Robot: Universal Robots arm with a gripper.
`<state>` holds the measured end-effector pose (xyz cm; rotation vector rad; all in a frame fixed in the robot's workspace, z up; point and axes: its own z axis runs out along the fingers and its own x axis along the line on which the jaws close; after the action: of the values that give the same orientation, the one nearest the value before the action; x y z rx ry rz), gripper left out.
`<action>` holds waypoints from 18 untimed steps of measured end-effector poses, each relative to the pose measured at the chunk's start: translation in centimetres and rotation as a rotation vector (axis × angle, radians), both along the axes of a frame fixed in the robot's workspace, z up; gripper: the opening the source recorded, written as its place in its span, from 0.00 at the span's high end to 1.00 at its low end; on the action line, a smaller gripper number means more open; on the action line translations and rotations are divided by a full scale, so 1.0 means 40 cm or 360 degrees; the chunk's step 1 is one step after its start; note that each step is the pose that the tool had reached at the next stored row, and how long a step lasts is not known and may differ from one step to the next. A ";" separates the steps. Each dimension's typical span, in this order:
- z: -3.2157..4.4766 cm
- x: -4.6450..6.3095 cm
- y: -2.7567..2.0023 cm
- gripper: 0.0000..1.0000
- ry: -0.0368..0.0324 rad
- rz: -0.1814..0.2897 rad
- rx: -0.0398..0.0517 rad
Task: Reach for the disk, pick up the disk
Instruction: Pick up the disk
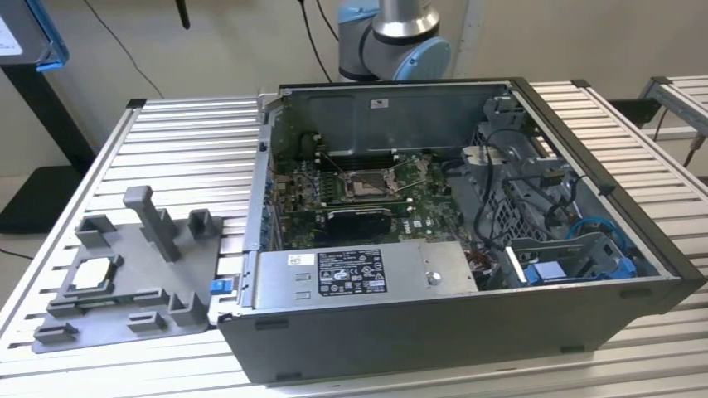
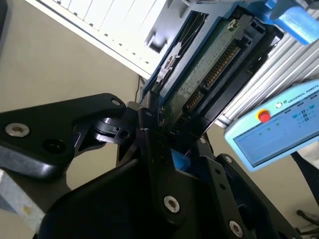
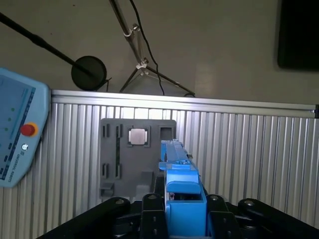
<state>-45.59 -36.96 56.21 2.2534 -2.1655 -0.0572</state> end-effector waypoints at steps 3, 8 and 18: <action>0.014 0.000 0.000 1.00 0.0000 0.0000 0.0000; 0.033 0.000 0.000 1.00 0.0000 0.0000 0.0000; 0.029 0.025 0.000 1.00 0.0000 0.0000 0.0000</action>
<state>-44.59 -36.96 57.37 2.2533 -2.1655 -0.0572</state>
